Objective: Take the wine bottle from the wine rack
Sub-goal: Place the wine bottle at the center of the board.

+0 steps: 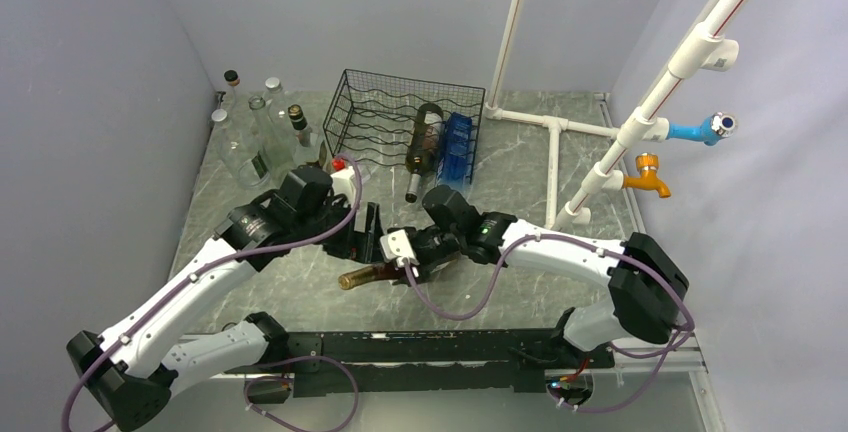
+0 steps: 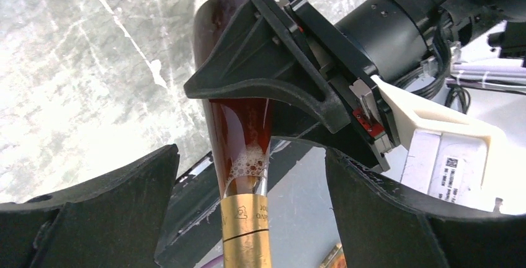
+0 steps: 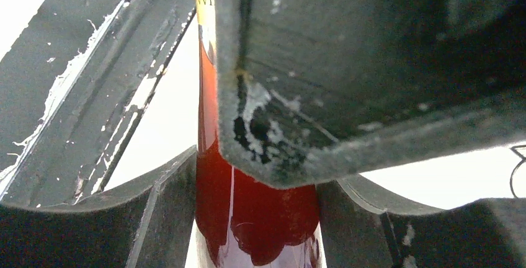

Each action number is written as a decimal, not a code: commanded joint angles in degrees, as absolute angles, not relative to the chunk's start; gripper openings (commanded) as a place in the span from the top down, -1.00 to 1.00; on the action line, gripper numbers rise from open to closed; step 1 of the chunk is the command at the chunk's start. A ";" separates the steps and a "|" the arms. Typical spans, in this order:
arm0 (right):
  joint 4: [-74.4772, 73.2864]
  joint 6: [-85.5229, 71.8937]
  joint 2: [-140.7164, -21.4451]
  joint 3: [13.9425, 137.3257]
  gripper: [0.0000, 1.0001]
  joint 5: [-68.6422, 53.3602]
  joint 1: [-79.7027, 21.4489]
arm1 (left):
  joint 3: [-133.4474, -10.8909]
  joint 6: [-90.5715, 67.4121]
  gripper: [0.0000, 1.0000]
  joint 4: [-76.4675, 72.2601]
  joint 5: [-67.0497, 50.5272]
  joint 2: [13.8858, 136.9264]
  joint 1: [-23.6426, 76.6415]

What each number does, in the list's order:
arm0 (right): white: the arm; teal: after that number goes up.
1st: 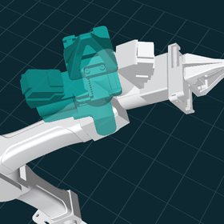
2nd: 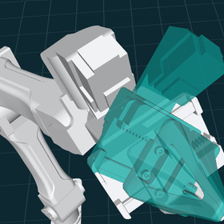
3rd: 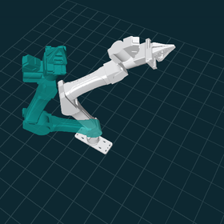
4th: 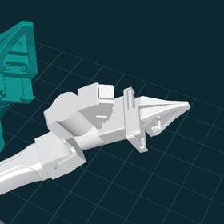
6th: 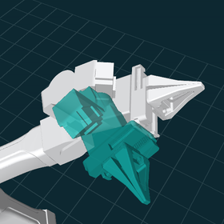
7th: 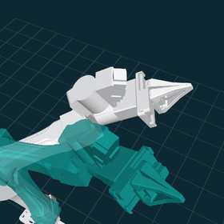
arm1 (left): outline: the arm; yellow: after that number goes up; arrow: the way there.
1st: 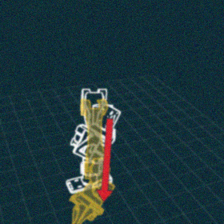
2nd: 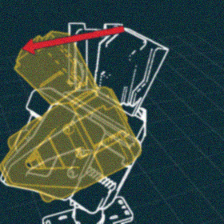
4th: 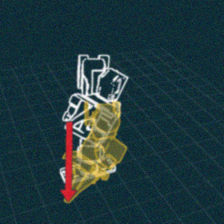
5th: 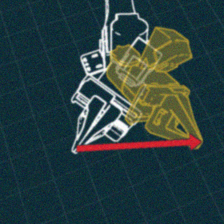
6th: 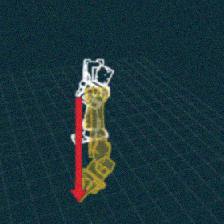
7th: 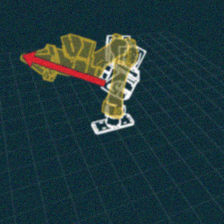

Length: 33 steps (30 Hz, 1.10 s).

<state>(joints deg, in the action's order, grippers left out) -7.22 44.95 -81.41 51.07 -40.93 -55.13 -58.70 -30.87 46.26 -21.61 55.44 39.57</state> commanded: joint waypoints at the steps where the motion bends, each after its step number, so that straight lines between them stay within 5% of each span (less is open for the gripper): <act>1: -5.78 40.09 -83.48 52.17 0.83 -36.93 -54.49 | -57.79 -31.83 -0.87 39.34 -22.97 53.41 40.39; 15: -5.55 39.00 -83.49 52.21 0.85 -37.44 -52.41 | -55.73 -32.86 -0.99 41.60 -0.40 41.88 40.08; 33: -4.38 34.29 -85.20 53.30 0.86 -36.32 -50.27 | -20.79 -67.76 -0.99 17.38 7.76 17.98 40.16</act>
<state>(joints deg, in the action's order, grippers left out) -9.78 36.97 -85.86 50.83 -34.65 -50.59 -23.90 -57.32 28.56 5.06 19.88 39.83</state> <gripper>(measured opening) 0.635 0.995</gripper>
